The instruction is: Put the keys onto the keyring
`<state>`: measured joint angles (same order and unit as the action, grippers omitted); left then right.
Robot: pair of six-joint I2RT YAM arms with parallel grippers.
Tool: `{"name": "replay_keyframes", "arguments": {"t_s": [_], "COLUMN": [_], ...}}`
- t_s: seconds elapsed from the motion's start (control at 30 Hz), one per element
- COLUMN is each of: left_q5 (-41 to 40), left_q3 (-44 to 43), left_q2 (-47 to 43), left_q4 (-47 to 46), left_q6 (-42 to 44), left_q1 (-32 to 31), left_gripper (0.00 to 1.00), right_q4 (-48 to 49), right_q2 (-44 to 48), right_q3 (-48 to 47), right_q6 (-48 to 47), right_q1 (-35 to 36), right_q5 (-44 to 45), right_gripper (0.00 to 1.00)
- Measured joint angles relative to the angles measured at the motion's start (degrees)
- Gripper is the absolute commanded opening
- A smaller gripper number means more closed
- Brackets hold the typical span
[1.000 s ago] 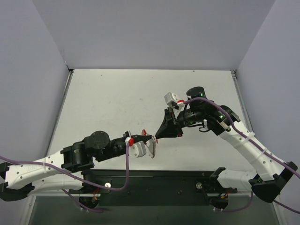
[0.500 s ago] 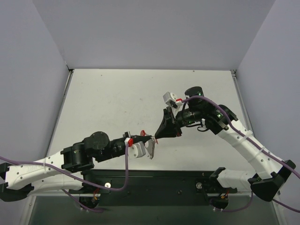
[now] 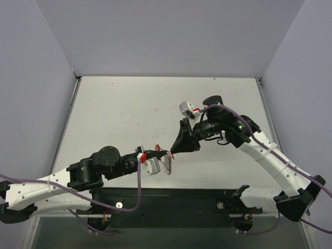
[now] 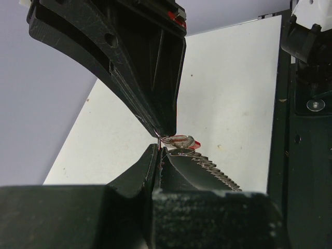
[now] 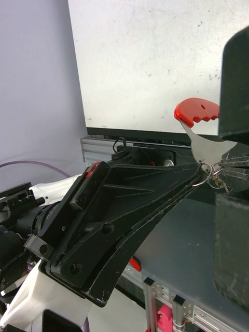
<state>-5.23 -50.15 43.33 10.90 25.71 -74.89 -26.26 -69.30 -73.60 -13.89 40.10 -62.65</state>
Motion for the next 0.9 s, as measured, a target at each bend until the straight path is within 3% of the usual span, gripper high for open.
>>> {"name": "replay_keyframes", "arguments": {"t_s": [0.9], "left_q5": [3.08], "left_q3": [2.47], "left_q2": [-1.33], "left_q4": [-5.49], "left_q6": [-2.23], "left_q1": [0.09], "left_gripper": [0.00], "right_q4": [0.20], "right_q2": [0.59], "right_q3": [0.13], "right_q6": [-0.28], "right_q1": [-0.37], "right_q5": [-3.15], "right_gripper": [0.00]}}
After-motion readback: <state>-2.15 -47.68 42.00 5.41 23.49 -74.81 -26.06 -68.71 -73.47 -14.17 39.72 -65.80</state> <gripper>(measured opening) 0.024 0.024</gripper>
